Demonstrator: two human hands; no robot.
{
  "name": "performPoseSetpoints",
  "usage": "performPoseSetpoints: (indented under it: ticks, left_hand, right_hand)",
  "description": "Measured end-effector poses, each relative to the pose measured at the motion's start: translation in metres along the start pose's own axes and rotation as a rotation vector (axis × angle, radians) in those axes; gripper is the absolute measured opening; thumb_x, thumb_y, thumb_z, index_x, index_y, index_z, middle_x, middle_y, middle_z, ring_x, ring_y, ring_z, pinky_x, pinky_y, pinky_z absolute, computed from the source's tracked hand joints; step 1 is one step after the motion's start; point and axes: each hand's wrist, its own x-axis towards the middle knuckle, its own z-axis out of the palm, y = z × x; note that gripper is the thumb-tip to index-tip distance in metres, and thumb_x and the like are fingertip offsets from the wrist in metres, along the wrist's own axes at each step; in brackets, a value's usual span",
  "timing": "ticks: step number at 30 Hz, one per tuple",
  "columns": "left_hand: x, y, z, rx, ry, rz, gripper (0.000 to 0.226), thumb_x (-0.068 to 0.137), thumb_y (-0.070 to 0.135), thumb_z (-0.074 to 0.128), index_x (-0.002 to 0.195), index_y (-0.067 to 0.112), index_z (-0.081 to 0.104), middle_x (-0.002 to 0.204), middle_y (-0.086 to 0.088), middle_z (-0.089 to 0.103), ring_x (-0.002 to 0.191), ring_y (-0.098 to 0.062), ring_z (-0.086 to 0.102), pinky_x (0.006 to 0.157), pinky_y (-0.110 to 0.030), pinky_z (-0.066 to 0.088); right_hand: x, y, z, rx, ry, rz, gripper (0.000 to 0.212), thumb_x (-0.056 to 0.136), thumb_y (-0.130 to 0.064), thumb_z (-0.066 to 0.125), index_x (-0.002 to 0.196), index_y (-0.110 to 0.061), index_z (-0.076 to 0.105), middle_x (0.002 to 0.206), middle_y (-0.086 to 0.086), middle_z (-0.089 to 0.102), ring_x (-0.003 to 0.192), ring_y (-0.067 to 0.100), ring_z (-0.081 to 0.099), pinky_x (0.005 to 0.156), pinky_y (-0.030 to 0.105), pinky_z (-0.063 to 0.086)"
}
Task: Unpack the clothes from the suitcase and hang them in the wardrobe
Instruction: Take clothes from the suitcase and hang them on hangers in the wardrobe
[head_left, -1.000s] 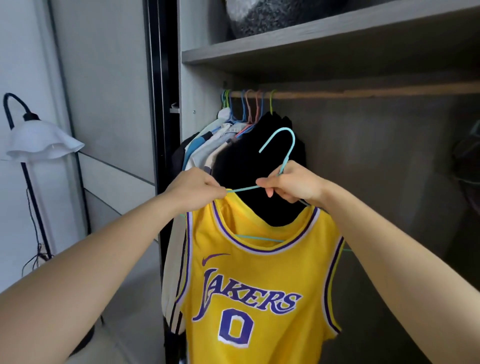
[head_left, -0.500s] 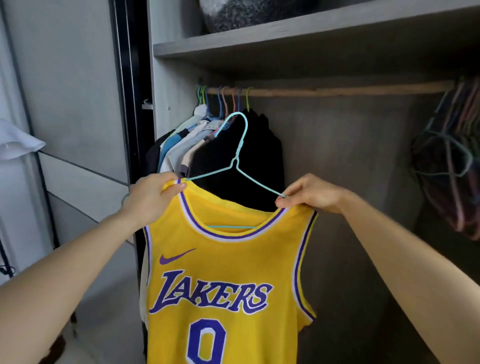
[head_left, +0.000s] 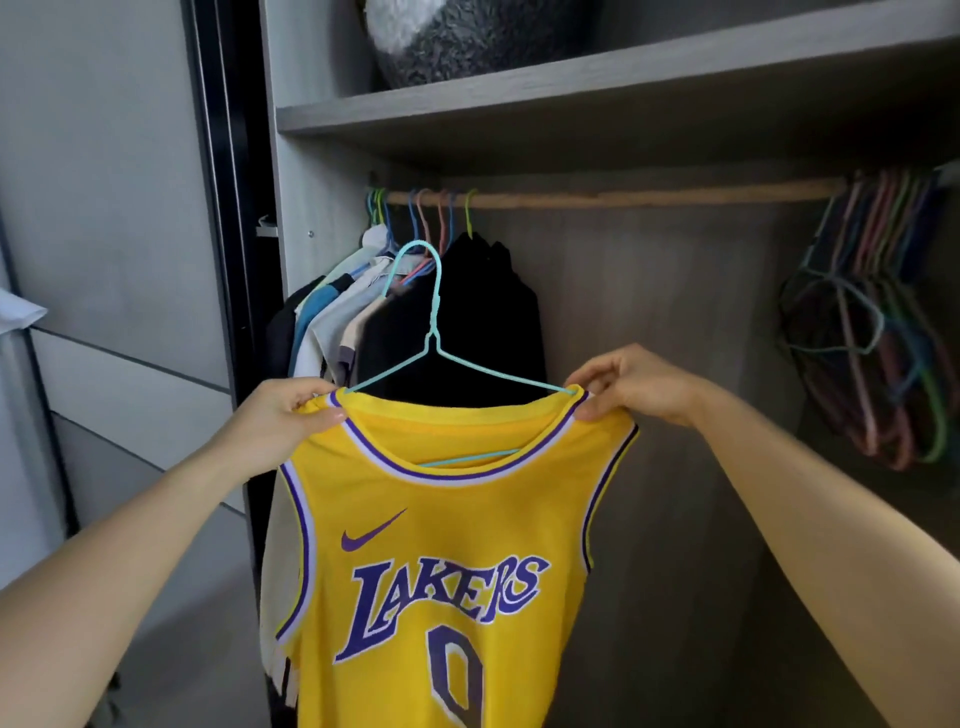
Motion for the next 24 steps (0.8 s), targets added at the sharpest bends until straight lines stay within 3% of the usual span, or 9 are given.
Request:
performPoseSetpoints:
  ticks: [4,6,8,12,15,18,21,24]
  left_hand:
    - [0.004,-0.003,0.018,-0.079,0.03,-0.02,0.01,0.09,0.02,0.066,0.098,0.019,0.073,0.088,-0.001,0.076,0.079,-0.019,0.072,0.074,-0.031,0.057]
    - [0.009,-0.003,0.027,-0.078,0.02,-0.03,0.015,0.089,0.023,0.067,0.103,0.02,0.072,0.091,0.001,0.075,0.084,-0.018,0.072,0.078,-0.031,0.056]
    - [0.016,-0.004,0.039,-0.028,0.0,-0.032,0.021,0.09,0.026,0.067,0.11,0.02,0.07,0.099,0.001,0.074,0.092,-0.017,0.069,0.087,-0.035,0.055]
    - [0.039,-0.017,0.07,0.321,0.078,-0.122,0.033,0.092,0.042,0.059,0.121,0.028,0.063,0.118,0.003,0.063,0.112,-0.025,0.057,0.096,-0.046,0.047]
    - [0.053,-0.008,0.092,0.396,0.022,-0.16,0.047,0.092,0.044,0.054,0.137,0.031,0.05,0.127,-0.011,0.053,0.117,-0.035,0.049,0.1,-0.045,0.044]
    - [0.066,0.013,0.103,0.503,-0.012,-0.106,0.059,0.096,0.047,0.047,0.15,0.029,0.027,0.152,-0.015,0.024,0.14,-0.039,0.02,0.112,-0.046,0.026]
    - [0.082,0.026,0.098,0.684,0.044,-0.021,0.061,0.098,0.045,0.043,0.152,0.03,0.018,0.161,-0.011,0.0,0.146,-0.037,-0.006,0.116,-0.051,0.013]
    - [0.103,0.03,0.08,0.775,0.015,-0.012,0.066,0.095,0.033,0.049,0.151,0.028,0.014,0.16,-0.011,-0.01,0.144,-0.04,-0.015,0.116,-0.054,0.008]
  right_hand:
    - [-0.008,-0.018,0.008,-0.099,-0.069,-0.058,0.022,0.08,-0.026,0.079,0.1,-0.019,0.076,0.093,-0.006,0.075,0.088,0.002,0.067,0.079,0.015,0.05]
    - [-0.007,-0.029,0.016,-0.132,-0.076,-0.116,0.016,0.086,-0.025,0.073,0.098,-0.015,0.076,0.081,-0.008,0.072,0.075,-0.002,0.063,0.07,0.013,0.046]
    - [-0.007,-0.039,0.025,-0.158,-0.127,-0.11,0.014,0.093,-0.018,0.066,0.098,-0.008,0.074,0.068,-0.001,0.064,0.06,0.006,0.057,0.059,0.019,0.045]
    - [-0.008,-0.053,0.035,-0.186,-0.239,-0.074,0.011,0.097,-0.013,0.058,0.091,-0.008,0.066,0.058,0.0,0.058,0.052,0.011,0.051,0.051,0.024,0.042]
    - [-0.008,-0.061,0.033,-0.236,-0.156,-0.087,0.017,0.097,-0.017,0.058,0.088,-0.005,0.065,0.052,-0.005,0.056,0.046,0.007,0.046,0.05,0.019,0.04]
    - [-0.006,-0.075,0.009,-0.218,-0.069,-0.023,0.021,0.095,-0.016,0.06,0.088,0.003,0.066,0.052,-0.001,0.054,0.046,0.01,0.041,0.046,0.02,0.037]
    - [-0.003,-0.093,-0.018,-0.069,0.022,0.07,0.019,0.091,-0.009,0.062,0.076,0.001,0.059,0.053,0.004,0.049,0.042,0.012,0.039,0.041,0.02,0.035]
    - [0.01,-0.108,-0.031,0.158,0.216,0.175,0.027,0.09,0.0,0.059,0.064,-0.001,0.051,0.045,0.004,0.044,0.033,0.011,0.036,0.035,0.017,0.031]
